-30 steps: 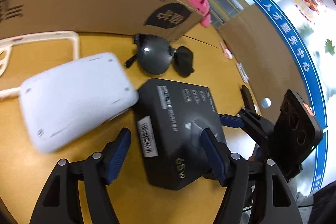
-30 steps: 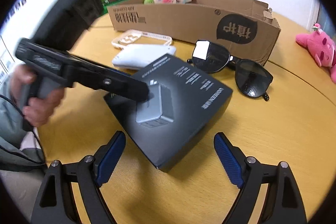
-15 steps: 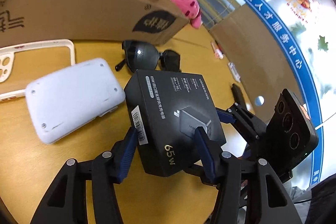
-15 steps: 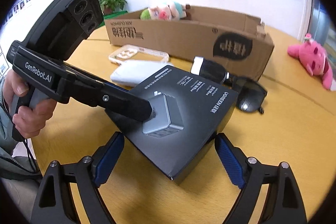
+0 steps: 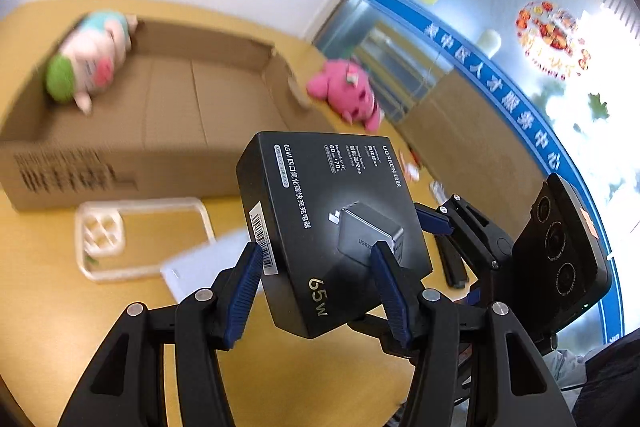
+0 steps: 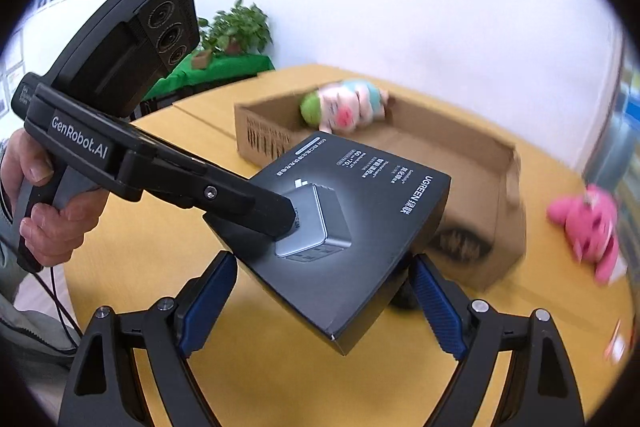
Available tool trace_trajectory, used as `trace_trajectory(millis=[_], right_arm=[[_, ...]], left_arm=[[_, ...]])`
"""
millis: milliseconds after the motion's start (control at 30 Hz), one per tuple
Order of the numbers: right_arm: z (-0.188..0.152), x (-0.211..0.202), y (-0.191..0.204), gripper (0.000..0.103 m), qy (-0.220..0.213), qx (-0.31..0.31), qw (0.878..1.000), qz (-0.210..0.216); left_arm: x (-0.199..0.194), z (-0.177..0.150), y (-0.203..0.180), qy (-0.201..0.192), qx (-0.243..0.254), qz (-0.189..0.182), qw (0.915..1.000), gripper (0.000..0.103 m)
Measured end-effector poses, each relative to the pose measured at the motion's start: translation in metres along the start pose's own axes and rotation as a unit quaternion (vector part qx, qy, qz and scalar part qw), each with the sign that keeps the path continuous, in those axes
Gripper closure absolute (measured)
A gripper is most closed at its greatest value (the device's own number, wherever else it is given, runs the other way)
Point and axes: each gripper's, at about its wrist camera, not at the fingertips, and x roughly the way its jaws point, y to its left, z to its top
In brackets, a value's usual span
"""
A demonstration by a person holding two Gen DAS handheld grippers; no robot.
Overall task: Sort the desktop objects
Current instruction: 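Lift the charger box with both grippers and carry it over the cardboard box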
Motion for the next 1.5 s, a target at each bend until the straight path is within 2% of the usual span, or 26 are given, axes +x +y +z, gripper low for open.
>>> trace_trajectory(millis=[133,367,800,933,1000,1267,1500], right_arm=[[0.035,0.002,-0.003,0.015,-0.03,-0.015,0.999,0.0],[0.096,0.007,-0.018,0.015,-0.077,-0.02,0.997,-0.008],[0.194,0.018,-0.06,0.015,-0.129,-0.034,0.991,-0.029],[0.223,0.027,-0.079,0.015,-0.139,-0.036,0.989,-0.024],[0.236,0.034,-0.085,0.015,-0.141,-0.036,0.989,-0.025],[0.263,0.072,-0.11,0.015,-0.129,-0.037,0.991,-0.023],[0.253,0.114,-0.141,0.015,-0.112,0.004,0.994,-0.008]], left_arm=[[-0.029,0.03,0.0,-0.037,0.024,0.023,0.9987,0.044],[-0.059,0.092,-0.007,-0.079,0.063,0.051,0.9936,0.044],[-0.092,0.202,-0.023,-0.137,0.115,0.069,0.9813,0.044],[-0.098,0.232,-0.016,-0.153,0.114,0.063,0.9795,0.044],[-0.096,0.247,-0.01,-0.151,0.1,0.057,0.9817,0.044],[-0.078,0.296,0.014,-0.135,0.1,0.089,0.9817,0.044],[-0.032,0.316,0.055,-0.098,0.081,0.091,0.9877,0.044]])
